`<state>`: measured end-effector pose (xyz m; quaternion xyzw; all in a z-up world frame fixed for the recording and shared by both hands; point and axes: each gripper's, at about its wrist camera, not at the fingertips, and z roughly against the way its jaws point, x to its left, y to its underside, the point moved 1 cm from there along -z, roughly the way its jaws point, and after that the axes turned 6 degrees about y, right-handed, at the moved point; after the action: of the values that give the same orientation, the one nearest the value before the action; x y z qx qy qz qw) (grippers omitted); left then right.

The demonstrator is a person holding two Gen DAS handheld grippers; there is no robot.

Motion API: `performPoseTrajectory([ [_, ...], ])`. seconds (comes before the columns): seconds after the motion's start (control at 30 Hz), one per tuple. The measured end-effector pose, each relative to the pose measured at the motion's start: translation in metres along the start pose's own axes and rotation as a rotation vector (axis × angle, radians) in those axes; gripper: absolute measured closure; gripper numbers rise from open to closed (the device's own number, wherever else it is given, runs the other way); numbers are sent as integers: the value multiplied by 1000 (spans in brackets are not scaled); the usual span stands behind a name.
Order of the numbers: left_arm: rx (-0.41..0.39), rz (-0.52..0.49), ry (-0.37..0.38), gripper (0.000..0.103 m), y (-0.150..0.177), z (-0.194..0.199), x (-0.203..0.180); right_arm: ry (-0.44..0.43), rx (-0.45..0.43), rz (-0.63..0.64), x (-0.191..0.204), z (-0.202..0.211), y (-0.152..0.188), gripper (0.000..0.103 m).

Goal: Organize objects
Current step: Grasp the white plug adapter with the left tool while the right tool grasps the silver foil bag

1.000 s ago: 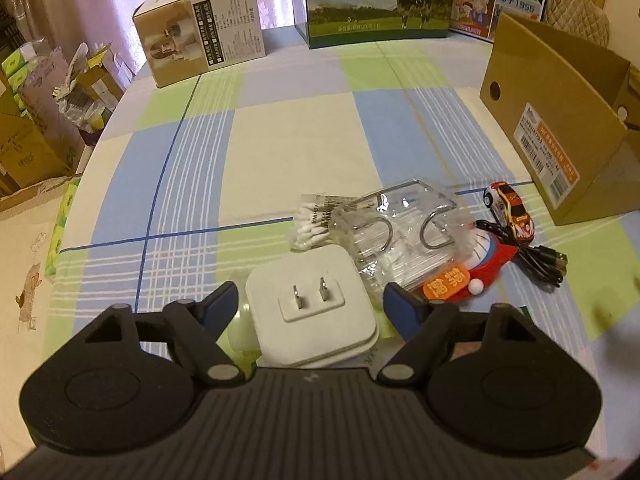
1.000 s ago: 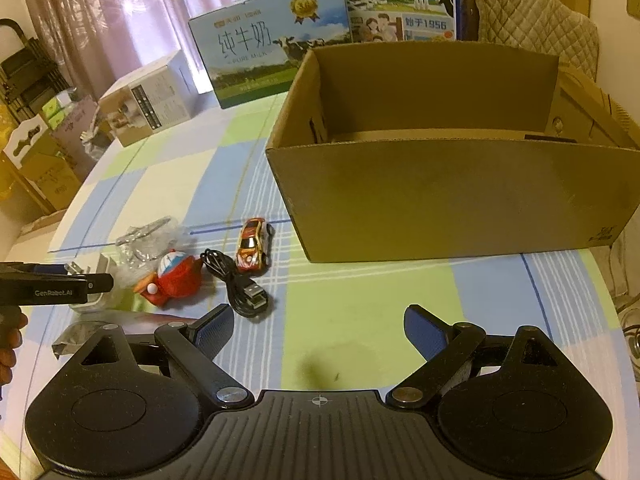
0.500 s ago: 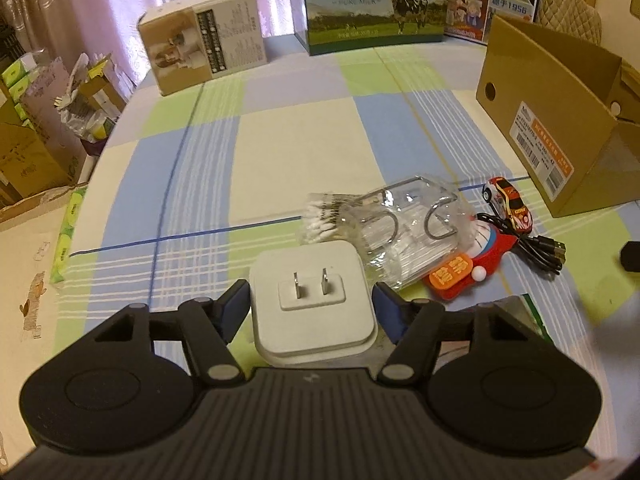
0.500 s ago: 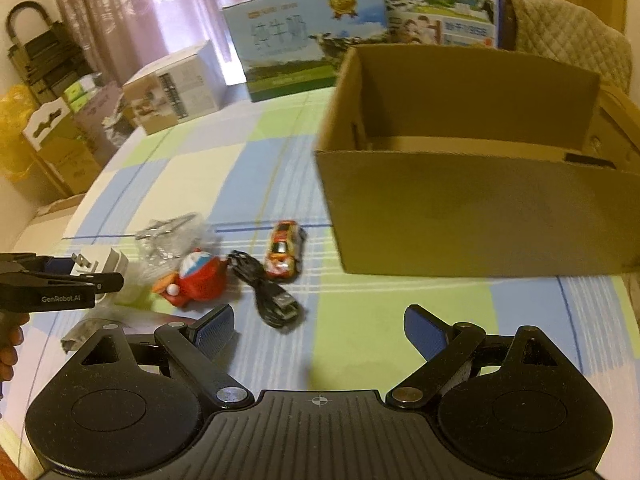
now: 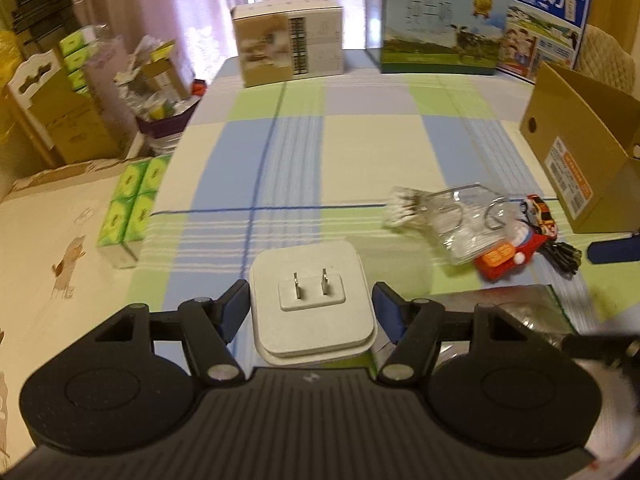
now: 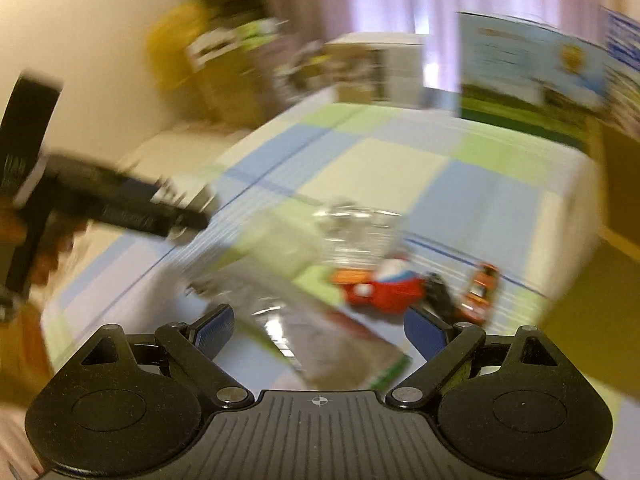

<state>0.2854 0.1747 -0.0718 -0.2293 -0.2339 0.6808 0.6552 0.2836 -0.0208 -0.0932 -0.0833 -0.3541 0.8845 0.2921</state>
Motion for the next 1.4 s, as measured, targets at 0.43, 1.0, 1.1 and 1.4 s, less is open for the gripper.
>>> performPoseTrajectory([
  [0.43,8,92,-67,39,35,27,46,11,110,295,35,-71,-3,20],
  [1.0,11,70,-1,39,46,30,50,96,214,106,26,-49,17,69],
  [1.1,8,48,28,39,43,28,42,91,215,-16,18,-33,27,70],
  [1.4,8,-41,120,39,32,20,2,93,161,-346,-16,18,51,79],
])
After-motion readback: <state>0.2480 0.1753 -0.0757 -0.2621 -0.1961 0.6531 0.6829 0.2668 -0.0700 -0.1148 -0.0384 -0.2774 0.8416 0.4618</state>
